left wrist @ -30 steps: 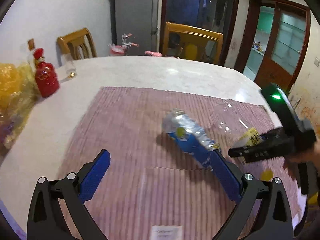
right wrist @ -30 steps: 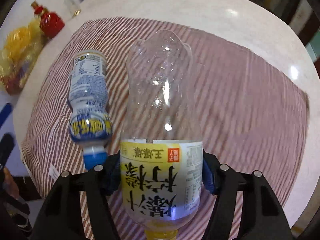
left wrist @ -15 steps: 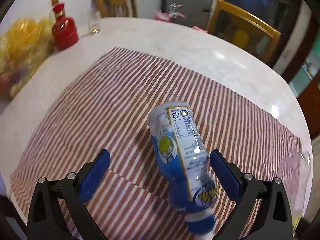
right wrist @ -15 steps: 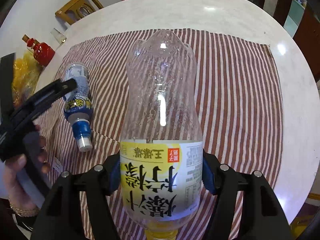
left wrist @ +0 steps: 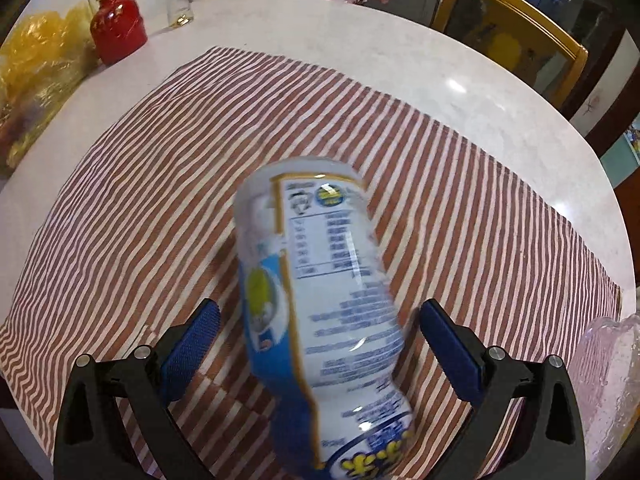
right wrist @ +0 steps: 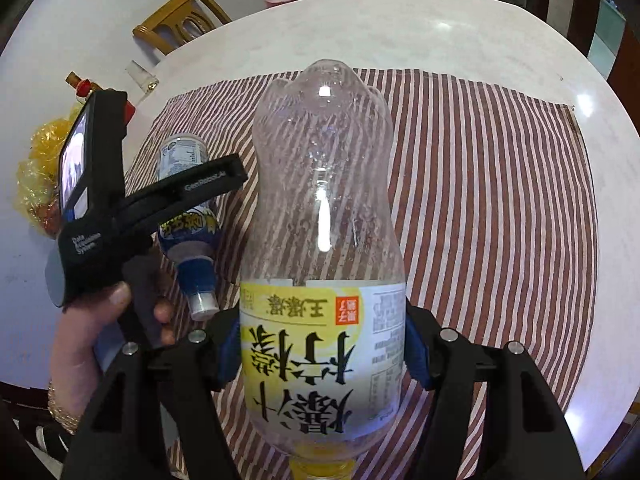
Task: Collect trash
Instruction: 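Lift both bottles off the cloth, the left tool raising the blue-labelled bottle upright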
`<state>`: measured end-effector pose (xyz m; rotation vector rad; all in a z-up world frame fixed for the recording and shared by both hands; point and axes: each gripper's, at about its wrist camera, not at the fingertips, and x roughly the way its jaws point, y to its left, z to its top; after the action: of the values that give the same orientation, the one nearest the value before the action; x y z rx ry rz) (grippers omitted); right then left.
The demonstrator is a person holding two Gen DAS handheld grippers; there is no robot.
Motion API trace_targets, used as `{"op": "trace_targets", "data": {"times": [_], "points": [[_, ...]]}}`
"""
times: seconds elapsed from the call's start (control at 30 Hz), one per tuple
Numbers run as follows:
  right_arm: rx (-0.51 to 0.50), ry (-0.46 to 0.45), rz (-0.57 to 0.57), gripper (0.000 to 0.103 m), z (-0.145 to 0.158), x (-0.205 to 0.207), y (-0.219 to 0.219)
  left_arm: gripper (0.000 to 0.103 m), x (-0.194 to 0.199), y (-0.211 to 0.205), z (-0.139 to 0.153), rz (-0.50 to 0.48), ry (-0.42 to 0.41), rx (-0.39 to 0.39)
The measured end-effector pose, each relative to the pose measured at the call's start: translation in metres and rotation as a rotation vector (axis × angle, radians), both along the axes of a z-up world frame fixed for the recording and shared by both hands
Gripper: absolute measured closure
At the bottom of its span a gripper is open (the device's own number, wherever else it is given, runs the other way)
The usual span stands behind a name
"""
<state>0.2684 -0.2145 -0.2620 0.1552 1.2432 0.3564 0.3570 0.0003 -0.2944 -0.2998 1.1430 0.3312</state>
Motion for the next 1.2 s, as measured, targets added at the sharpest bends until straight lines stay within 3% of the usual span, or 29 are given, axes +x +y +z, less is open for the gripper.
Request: {"op": "trace_targets", "data": {"times": [0.1,0.17,0.2,0.53,0.8,1.1,1.2], "points": [[0.005,0.001,-0.005,0.039,-0.002,0.004,0.004,0.019,-0.001,-0.003,0.002,-0.012,-0.021,0.016],[0.004,0.003,-0.009,0.039,-0.002,0.004,0.004,0.044,-0.001,-0.007,0.005,-0.045,-0.036,0.037],[0.005,0.003,-0.012,0.039,-0.003,0.005,0.005,0.045,-0.001,-0.007,0.007,-0.057,-0.046,0.024],[0.016,-0.005,-0.016,0.039,0.001,0.005,0.008,0.046,-0.013,0.017,0.015,-0.165,-0.131,-0.161],[0.024,-0.017,-0.020,0.039,0.005,-0.002,0.010,0.046,-0.054,0.027,0.057,-0.278,-0.270,-0.040],[0.093,-0.011,-0.038,0.039,0.005,-0.020,0.024,0.047,-0.111,0.020,0.134,-0.370,-0.448,0.018],[0.107,-0.015,-0.054,0.039,0.006,-0.027,0.025,0.047,-0.128,0.015,0.154,-0.406,-0.493,0.000]]}}
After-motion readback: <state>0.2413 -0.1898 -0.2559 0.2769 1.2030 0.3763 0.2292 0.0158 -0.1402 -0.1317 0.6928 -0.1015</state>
